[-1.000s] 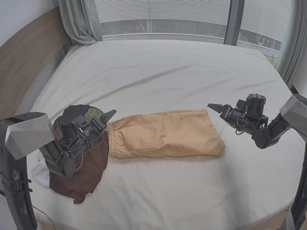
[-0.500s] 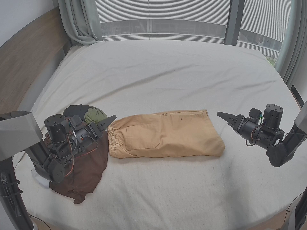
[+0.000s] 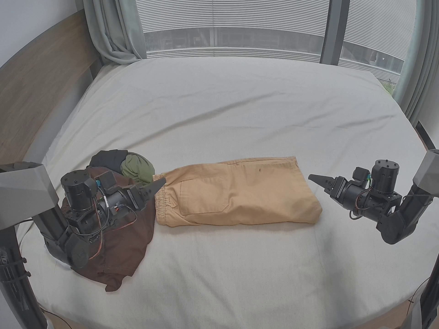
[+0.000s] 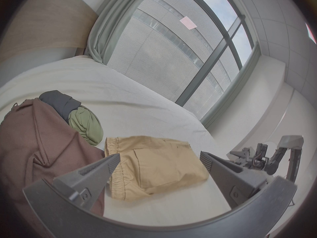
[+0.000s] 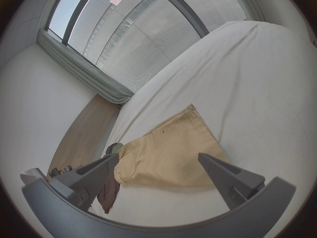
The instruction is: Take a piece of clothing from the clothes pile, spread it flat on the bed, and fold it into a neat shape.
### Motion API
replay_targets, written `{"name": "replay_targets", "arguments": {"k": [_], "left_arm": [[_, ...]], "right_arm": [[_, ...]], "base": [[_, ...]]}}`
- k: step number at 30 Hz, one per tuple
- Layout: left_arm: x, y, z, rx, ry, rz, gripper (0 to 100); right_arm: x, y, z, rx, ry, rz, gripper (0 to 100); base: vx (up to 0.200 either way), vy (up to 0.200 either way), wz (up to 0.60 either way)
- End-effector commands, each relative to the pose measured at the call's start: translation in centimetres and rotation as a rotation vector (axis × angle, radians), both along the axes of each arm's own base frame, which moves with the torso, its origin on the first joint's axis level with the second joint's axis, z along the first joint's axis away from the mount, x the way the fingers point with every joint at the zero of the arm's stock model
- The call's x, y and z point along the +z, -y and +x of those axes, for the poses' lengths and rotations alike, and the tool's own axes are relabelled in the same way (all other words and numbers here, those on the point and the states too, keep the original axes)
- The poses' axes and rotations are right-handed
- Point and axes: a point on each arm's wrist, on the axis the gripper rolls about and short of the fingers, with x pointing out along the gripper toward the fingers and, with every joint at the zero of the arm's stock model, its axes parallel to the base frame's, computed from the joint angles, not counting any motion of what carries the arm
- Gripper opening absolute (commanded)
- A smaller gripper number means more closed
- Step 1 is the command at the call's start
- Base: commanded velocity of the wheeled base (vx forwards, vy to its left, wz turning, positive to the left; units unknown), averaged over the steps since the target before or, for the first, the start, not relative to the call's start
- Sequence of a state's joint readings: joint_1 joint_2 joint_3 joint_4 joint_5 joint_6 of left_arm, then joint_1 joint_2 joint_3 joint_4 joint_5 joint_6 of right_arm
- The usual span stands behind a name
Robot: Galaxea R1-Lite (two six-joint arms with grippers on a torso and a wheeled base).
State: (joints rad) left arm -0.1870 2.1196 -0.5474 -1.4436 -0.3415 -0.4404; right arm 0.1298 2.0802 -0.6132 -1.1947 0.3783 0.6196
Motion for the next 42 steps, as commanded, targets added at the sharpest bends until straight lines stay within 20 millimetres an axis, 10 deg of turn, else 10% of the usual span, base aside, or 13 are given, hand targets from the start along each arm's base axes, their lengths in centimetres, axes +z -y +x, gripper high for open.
{"name": "replay_targets", "arguments": {"k": [1, 42], "left_arm": [[-0.5, -0.1, -0.6, -0.006, -0.014, 0.030, 100], [-2.1, -0.1, -0.5, -0.005, -0.022, 0.096, 100]], "right_arm": [[-1.0, -0.1, 0.1, 0.004, -0.031, -0.004, 100], [-11.6, 1.2, 2.3, -0.049, -0.284, -0.025, 100]], "base": [[0.000, 0.000, 0.00], [0.000, 0.000, 0.00]]}}
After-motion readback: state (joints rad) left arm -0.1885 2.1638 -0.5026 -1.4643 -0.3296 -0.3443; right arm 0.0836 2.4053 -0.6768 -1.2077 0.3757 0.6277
